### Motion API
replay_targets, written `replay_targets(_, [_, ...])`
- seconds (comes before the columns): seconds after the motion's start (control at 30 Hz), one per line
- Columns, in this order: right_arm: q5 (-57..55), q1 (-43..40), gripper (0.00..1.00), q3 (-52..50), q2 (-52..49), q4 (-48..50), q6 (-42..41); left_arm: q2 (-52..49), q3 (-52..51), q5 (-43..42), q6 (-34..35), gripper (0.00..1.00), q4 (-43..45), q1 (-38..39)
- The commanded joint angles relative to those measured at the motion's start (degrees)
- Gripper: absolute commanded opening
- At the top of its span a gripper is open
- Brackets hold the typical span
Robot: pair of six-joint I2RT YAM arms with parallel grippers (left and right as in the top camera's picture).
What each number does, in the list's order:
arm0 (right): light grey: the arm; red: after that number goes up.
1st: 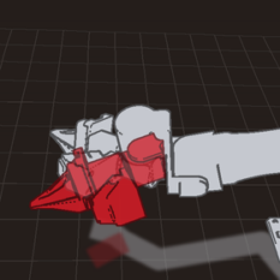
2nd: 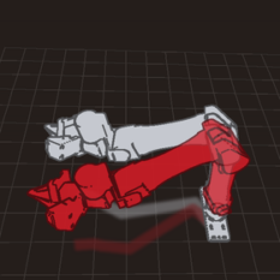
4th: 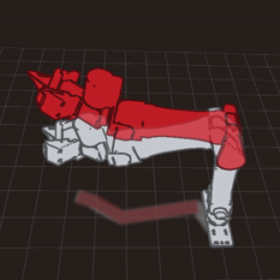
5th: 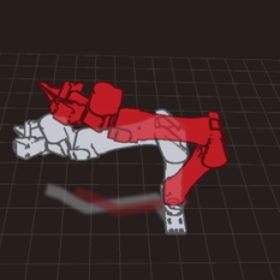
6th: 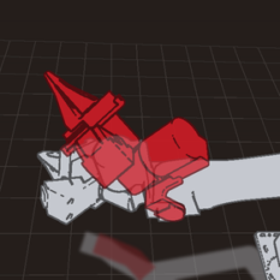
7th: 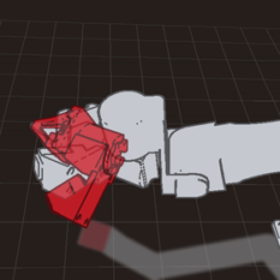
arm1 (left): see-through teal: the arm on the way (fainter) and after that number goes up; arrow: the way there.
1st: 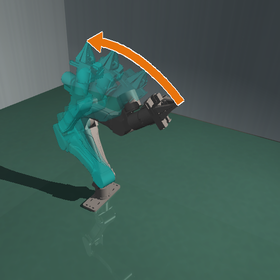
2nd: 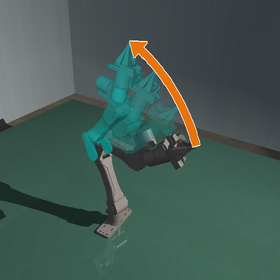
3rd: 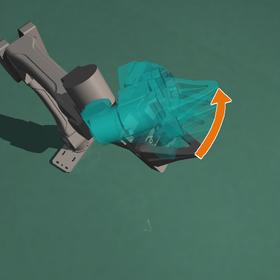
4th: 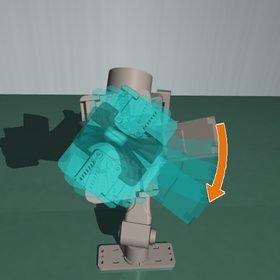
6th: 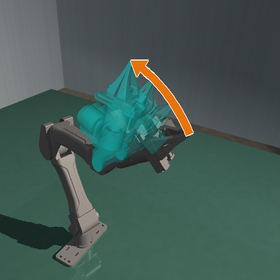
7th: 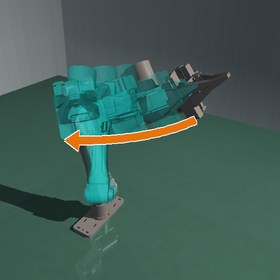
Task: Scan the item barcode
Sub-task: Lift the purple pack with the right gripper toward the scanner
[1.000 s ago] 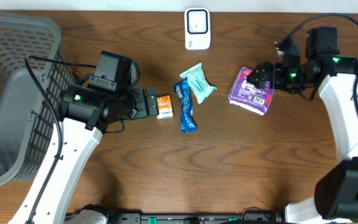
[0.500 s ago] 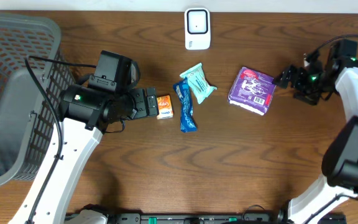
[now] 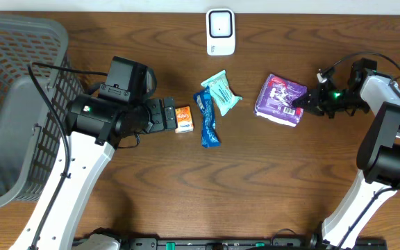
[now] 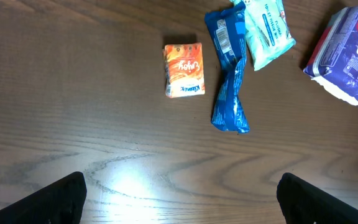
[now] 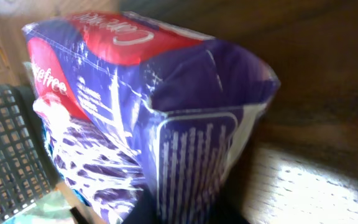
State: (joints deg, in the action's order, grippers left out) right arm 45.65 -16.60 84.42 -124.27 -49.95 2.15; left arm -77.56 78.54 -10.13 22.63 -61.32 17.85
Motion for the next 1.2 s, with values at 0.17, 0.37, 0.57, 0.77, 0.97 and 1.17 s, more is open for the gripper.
replay_targets(0.17, [-18.9, 2.3, 0.01, 8.6, 10.7, -4.9, -8.3, 0.1, 0.3, 0.7, -0.1, 0.98, -0.2, -0.2])
replay_targets(0.37, [-53.0, 8.3, 0.01, 11.5, 18.5, -8.6, -17.6, 0.1, 0.3, 0.7, -0.1, 0.98, -0.2, -0.2])
replay_targets(0.57, [-90.9, 16.6, 0.01, 11.4, 18.2, -11.6, -27.4, 0.1, 0.3, 0.7, -0.1, 0.98, -0.2, -0.2])
replay_targets(0.77, [-93.3, 24.1, 0.01, 11.4, 10.1, -12.0, -27.4, 0.1, 0.3, 0.7, -0.1, 0.98, -0.2, -0.2])
replay_targets(0.97, [-74.2, 31.5, 0.18, 11.5, 4.2, -8.0, -27.4, 0.1, 0.3, 0.7, -0.1, 0.98, -0.2, -0.2])
replay_targets(1.17, [-61.0, 31.8, 0.58, 26.6, 5.6, -13.8, -21.7, 0.1, 0.3, 0.7, -0.1, 0.98, -0.2, -0.2])
